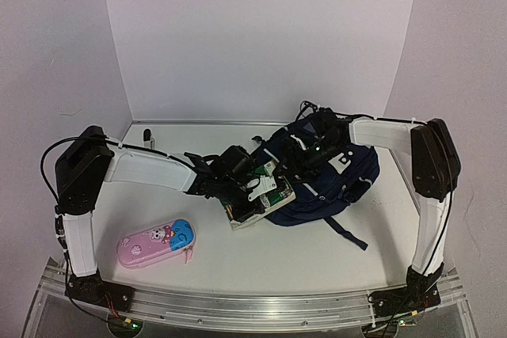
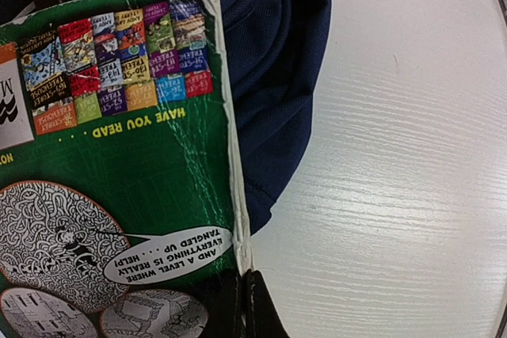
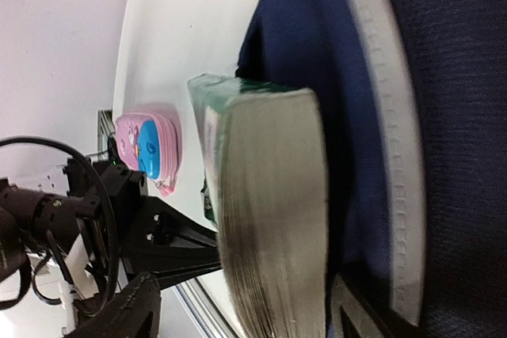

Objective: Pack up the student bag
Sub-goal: Place the book in the student bag, then pick up the book from the student bag.

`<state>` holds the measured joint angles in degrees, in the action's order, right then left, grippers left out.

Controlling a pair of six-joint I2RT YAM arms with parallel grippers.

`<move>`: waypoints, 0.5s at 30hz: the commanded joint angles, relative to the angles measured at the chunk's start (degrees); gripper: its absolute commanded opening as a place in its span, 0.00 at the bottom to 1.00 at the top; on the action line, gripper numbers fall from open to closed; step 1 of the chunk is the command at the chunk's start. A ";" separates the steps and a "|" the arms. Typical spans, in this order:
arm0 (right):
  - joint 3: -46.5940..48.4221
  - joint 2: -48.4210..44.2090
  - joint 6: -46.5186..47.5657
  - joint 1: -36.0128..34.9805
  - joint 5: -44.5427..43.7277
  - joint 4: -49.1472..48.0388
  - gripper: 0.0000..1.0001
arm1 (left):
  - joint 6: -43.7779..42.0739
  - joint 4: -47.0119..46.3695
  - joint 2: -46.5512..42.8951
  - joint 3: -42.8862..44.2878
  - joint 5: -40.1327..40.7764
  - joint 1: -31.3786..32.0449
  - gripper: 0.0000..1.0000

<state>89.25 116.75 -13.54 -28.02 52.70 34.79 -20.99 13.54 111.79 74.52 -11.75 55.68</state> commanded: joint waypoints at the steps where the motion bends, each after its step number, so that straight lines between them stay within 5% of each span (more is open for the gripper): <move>1: 0.14 2.17 1.07 -0.98 -2.69 0.55 0.75 | -0.35 -2.98 -1.75 -0.62 1.29 -0.13 0.00; 3: 0.36 2.95 1.38 -1.02 -2.86 0.54 0.71 | -0.47 -3.44 -1.80 -0.86 0.76 -0.14 0.00; 10: 2.45 -0.44 2.80 -1.17 -0.78 0.72 0.16 | 0.72 -4.42 -2.79 -1.37 1.59 -0.12 0.03; 12: 3.56 -2.11 3.14 -1.16 -1.00 1.10 0.00 | 2.86 -3.98 -3.85 -1.31 1.54 -0.13 0.12; 15: 5.76 -5.03 4.16 -1.05 -1.00 2.57 0.00 | 7.80 -2.05 -6.21 -0.88 1.07 -0.17 0.36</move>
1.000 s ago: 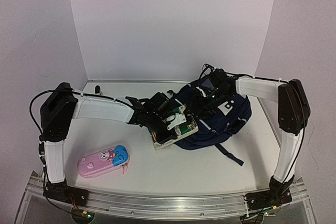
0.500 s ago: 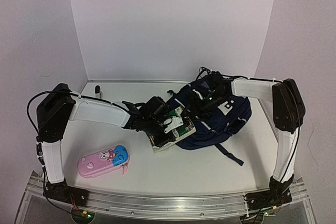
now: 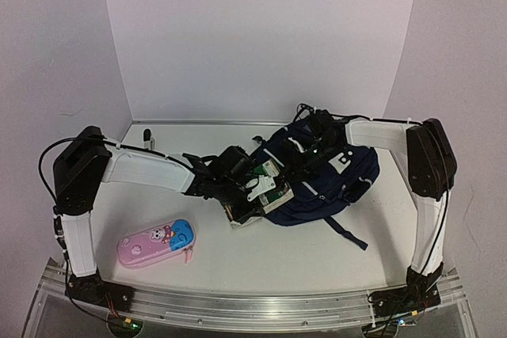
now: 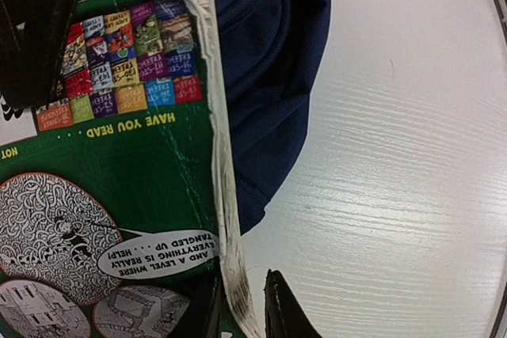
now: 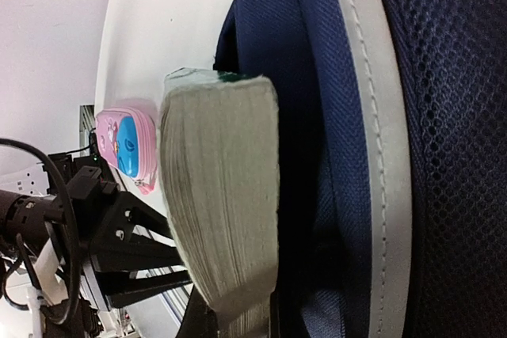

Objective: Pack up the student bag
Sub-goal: Pick up the book from the student bag.

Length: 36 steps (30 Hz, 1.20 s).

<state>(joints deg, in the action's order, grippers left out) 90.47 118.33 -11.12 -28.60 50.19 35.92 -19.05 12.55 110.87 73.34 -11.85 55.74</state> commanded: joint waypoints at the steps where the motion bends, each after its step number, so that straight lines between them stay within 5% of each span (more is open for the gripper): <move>1: 5.21 -7.32 2.05 -0.37 1.35 2.04 0.00 | 7.19 0.21 -6.50 0.55 0.77 -0.27 0.46; 7: 11.25 -14.28 6.76 -0.30 -0.17 8.55 0.00 | 17.09 2.58 -17.34 -0.52 -2.97 -0.37 0.97; 8: 12.16 -15.49 8.30 -0.31 -0.78 9.95 0.00 | 18.65 2.39 -19.16 -1.05 -2.98 -0.64 0.99; 15: 14.71 -23.78 26.80 -0.28 -11.60 20.30 0.00 | 28.30 1.62 -29.71 -2.87 -6.64 -6.82 1.00; 23: 14.59 -33.13 45.65 -0.24 -29.36 23.00 0.00 | 40.73 -2.26 -31.14 -5.00 -9.80 -12.27 1.00; 36: 0.26 -50.08 71.34 -2.60 -32.67 8.20 0.00 | 61.58 -15.95 -28.66 -5.51 -17.77 -14.07 1.00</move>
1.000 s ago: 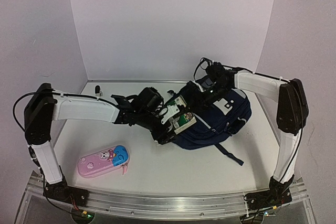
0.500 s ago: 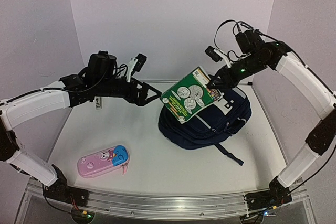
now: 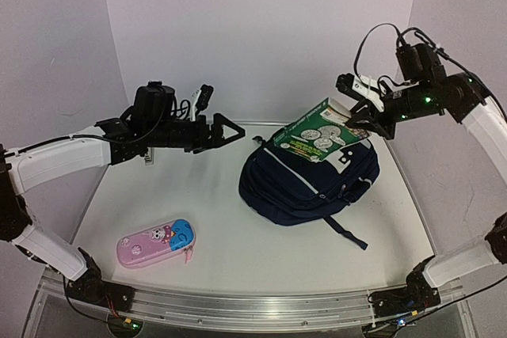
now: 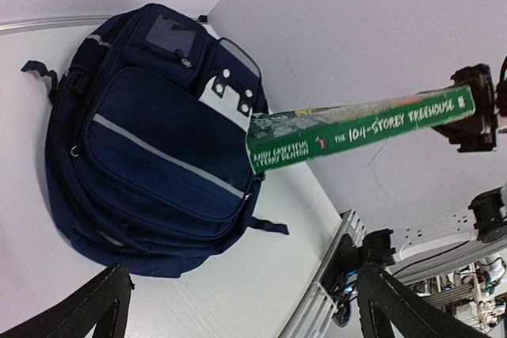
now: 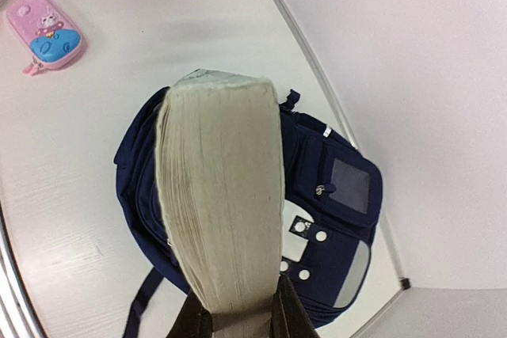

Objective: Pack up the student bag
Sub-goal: Pick up the book from the student bag.

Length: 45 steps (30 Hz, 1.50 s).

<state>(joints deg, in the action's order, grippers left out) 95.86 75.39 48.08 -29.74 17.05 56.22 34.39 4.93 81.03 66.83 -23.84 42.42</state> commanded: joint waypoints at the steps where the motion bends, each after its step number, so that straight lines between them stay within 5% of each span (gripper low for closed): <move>1: -8.13 -8.95 14.53 -1.71 0.90 -14.47 0.00 | 9.58 -10.34 1.87 0.67 -8.05 -0.98 1.00; 15: -37.69 -32.88 35.56 -2.43 11.72 -38.83 0.00 | 23.31 -27.33 13.58 1.46 -31.48 -1.83 1.00; 35: -46.77 -38.04 40.49 -2.43 16.10 -50.10 0.00 | 48.50 -61.43 27.26 2.22 -40.29 2.19 1.00; 45: -48.17 -38.57 42.22 -2.47 18.92 -50.85 0.00 | 51.74 -66.33 30.80 5.05 -40.23 4.26 1.00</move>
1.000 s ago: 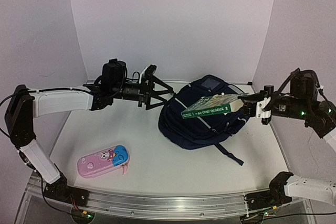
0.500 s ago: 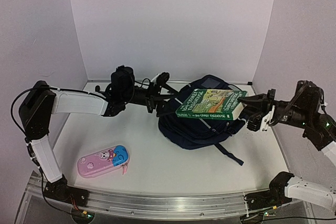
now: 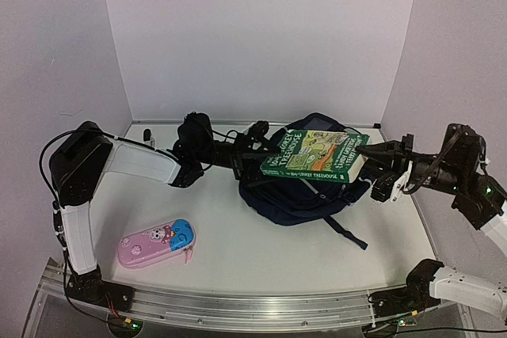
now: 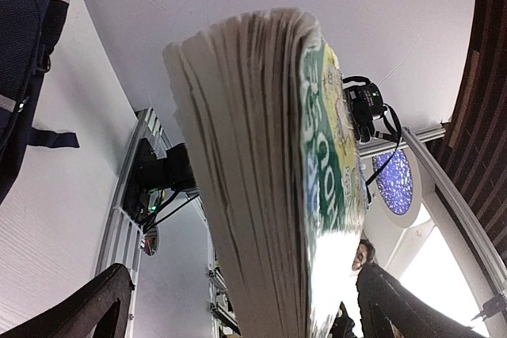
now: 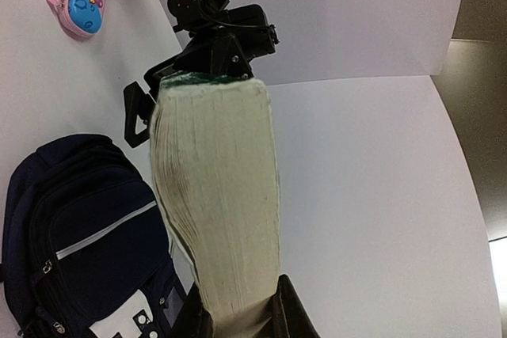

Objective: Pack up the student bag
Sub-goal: Pick up the book from the student bag.

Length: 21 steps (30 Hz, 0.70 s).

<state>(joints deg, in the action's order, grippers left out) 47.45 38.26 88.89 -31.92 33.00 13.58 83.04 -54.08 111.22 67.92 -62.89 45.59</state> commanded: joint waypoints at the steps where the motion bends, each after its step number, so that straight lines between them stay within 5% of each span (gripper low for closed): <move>1: 0.02 -1.55 1.45 -0.25 3.18 -8.25 0.00 | 3.78 -8.53 0.79 4.05 -1.05 1.13 0.99; 5: -1.13 -2.06 2.11 -0.31 4.00 -8.22 0.00 | 7.21 -14.22 1.35 3.66 -0.93 1.13 0.87; 11: -2.36 -2.01 3.61 -0.31 5.59 -8.05 0.00 | 11.33 -21.85 2.29 3.19 -0.62 1.09 0.52; 18: -3.94 -2.80 4.47 -0.31 7.07 -8.07 0.00 | 12.52 -23.44 2.29 3.33 -0.03 1.18 0.37; 21: -4.44 -2.89 4.88 -0.29 7.46 -8.05 0.00 | 12.15 -23.28 2.30 2.74 0.66 1.25 0.19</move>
<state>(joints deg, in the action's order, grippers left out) 43.22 35.97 92.98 -31.92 37.35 9.86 94.79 -72.00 114.10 69.41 -62.99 46.57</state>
